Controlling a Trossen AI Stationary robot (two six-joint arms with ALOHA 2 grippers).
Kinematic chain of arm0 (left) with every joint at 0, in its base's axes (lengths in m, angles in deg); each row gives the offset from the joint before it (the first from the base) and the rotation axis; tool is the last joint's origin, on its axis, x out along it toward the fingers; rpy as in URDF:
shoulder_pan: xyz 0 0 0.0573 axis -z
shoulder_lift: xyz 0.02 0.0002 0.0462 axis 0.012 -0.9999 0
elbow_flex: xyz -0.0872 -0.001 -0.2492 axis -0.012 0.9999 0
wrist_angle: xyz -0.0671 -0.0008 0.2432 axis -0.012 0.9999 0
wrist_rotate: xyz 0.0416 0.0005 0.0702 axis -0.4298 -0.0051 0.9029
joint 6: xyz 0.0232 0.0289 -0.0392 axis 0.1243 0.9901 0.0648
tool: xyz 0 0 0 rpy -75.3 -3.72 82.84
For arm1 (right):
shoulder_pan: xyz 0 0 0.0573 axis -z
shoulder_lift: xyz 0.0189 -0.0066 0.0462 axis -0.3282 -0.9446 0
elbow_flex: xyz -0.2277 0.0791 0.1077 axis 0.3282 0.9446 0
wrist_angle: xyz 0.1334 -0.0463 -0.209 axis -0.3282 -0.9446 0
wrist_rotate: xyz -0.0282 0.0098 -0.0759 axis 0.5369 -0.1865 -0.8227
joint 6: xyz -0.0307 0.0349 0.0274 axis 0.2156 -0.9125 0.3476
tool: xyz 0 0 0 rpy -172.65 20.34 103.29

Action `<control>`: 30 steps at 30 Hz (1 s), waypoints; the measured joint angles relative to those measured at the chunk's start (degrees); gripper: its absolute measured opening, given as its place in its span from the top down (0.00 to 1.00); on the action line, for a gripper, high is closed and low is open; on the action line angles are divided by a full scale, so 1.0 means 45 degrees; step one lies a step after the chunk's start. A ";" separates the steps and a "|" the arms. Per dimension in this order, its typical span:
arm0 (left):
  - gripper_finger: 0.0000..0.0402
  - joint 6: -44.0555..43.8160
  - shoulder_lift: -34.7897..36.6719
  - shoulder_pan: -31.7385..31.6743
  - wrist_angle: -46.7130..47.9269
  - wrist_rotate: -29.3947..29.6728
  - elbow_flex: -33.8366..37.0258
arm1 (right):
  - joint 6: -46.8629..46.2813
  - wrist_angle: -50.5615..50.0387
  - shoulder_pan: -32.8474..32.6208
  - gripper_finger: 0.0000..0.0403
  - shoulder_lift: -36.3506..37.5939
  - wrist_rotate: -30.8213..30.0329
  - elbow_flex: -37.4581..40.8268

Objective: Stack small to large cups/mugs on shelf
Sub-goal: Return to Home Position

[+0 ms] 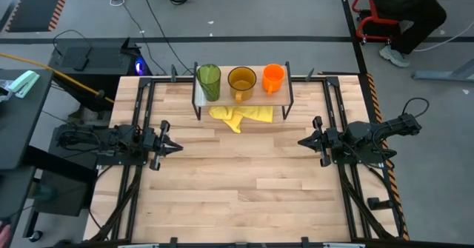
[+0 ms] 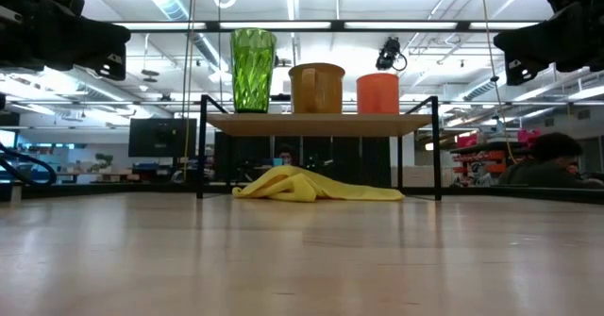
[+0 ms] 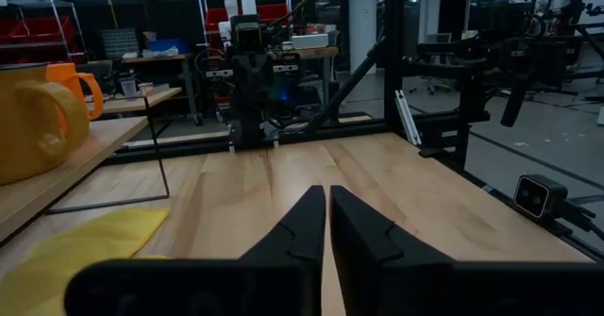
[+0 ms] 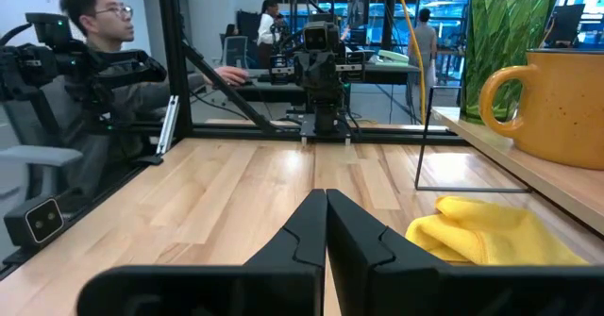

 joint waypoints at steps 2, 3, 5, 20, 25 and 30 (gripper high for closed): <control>0.92 -0.0005 0.0000 -0.0002 0.0000 -0.0001 0.0004 | 0.0000 0.0000 -0.0005 0.96 0.0000 0.0000 0.0000; 0.92 -0.0003 0.0000 0.0000 0.0000 0.0004 0.0000 | 0.0000 0.0000 -0.0005 0.96 0.0000 0.0000 0.0000; 0.91 0.0000 0.0000 0.0000 0.0000 0.0004 -0.0001 | 0.0000 0.0000 -0.0005 0.96 0.0000 0.0005 0.0000; 0.93 -0.0013 0.0000 0.0000 0.0000 -0.0001 0.0002 | 0.0000 0.0000 -0.0005 0.96 0.0000 0.0005 0.0000; 0.91 -0.0015 0.0001 0.0000 0.0000 -0.0001 -0.0001 | 0.0000 0.0000 -0.0005 0.96 0.0000 0.0002 0.0000; 0.92 -0.0015 0.0000 0.0000 0.0000 -0.0001 -0.0001 | 0.0000 0.0000 -0.0004 0.96 0.0000 0.0000 0.0000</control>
